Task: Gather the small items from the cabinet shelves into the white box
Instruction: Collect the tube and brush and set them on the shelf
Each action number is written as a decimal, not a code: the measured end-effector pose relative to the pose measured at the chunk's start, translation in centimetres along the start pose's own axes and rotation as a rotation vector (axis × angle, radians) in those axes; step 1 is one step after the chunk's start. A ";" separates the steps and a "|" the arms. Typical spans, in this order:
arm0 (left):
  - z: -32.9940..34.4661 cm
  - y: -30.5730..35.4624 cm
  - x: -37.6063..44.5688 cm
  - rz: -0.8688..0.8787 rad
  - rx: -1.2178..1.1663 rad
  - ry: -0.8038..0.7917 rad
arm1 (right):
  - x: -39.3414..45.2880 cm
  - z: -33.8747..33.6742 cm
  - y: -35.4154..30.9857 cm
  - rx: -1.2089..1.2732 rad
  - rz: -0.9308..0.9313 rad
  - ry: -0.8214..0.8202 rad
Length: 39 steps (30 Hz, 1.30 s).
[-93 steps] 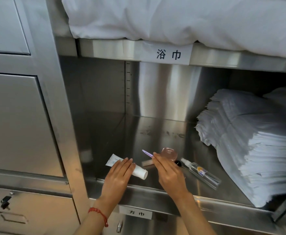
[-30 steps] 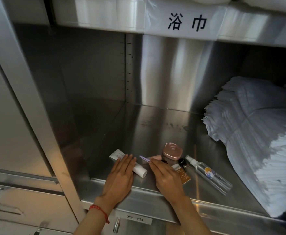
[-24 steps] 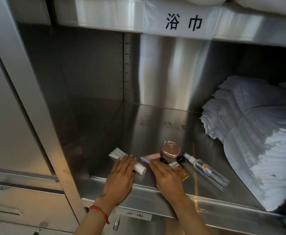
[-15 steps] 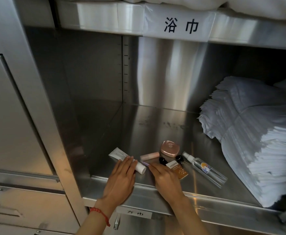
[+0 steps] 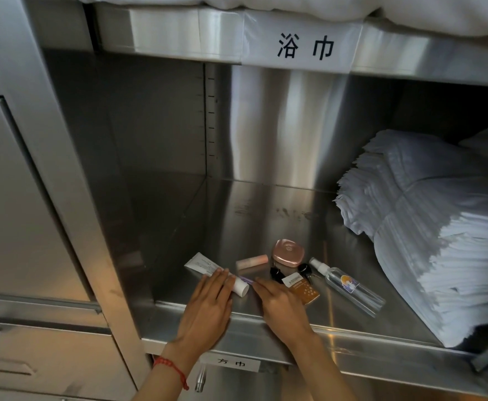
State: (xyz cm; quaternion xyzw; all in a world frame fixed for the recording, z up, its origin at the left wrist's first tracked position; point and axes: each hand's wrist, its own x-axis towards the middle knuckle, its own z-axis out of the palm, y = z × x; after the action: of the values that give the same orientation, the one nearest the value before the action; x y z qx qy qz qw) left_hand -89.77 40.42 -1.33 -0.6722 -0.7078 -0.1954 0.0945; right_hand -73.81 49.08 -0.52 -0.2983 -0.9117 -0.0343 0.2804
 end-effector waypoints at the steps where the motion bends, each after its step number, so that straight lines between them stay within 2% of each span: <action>1: 0.0 0.1 0.0 -0.004 0.001 -0.006 | -0.1 0.1 0.1 -0.011 -0.001 -0.001; 8: -0.6 0.7 0.3 0.040 0.012 0.037 | -0.8 0.4 0.1 -0.054 0.003 0.023; 14: -0.4 1.1 0.5 0.091 0.055 0.161 | -1.3 -0.3 0.1 -0.078 0.004 0.089; 27: -0.4 2.2 1.2 0.172 0.017 0.144 | -3.0 -2.4 0.1 -0.145 0.109 0.230; 39: 0.0 6.0 2.1 0.321 -0.134 0.141 | -5.9 -5.0 2.1 -0.178 0.226 0.221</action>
State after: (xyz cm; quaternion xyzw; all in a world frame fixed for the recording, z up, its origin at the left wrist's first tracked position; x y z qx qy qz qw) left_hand -83.96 42.50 0.42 -0.7659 -0.5685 -0.2714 0.1288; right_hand -66.29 46.60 0.32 -0.4167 -0.8294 -0.1156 0.3537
